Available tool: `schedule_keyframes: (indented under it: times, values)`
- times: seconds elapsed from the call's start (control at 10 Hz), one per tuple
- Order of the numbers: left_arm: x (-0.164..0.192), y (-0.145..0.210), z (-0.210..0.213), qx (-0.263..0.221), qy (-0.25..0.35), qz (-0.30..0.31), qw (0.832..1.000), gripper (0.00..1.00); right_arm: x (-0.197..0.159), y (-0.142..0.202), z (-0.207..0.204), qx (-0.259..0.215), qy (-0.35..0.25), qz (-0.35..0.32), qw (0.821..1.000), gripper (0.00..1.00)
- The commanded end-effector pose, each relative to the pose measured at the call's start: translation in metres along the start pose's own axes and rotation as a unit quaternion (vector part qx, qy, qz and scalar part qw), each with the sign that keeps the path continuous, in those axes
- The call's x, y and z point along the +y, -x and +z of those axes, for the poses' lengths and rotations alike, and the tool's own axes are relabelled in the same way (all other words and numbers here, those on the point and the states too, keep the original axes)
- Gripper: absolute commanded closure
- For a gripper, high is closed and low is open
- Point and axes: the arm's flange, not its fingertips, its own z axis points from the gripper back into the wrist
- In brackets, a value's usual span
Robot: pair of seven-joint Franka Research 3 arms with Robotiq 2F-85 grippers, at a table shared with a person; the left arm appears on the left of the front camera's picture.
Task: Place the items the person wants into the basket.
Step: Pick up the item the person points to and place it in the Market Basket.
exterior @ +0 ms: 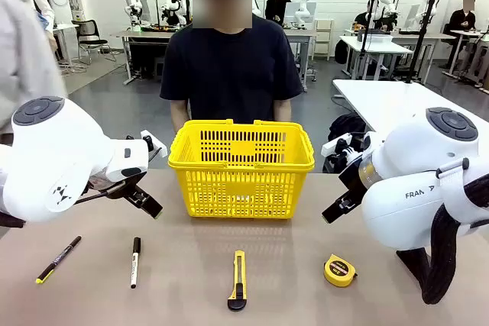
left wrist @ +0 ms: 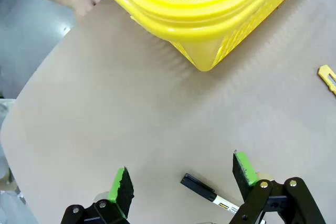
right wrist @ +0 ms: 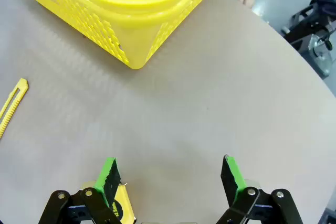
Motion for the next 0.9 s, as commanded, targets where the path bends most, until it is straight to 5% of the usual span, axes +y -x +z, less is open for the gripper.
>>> schedule_keyframes:
  times: [0.0, 0.8]
  values:
    - [-0.0001, 0.0, 0.0, 0.0, 0.0, 0.0, 1.0, 0.0, 0.0, 0.0, 0.0, 0.0, 0.0, 0.0, 1.0, 0.0]
    - [-0.0001, 0.0, 0.0, 0.0, 0.0, 0.0, 1.0, 0.0, 0.0, 0.0, 0.0, 0.0, 0.0, 0.0, 1.0, 0.0]
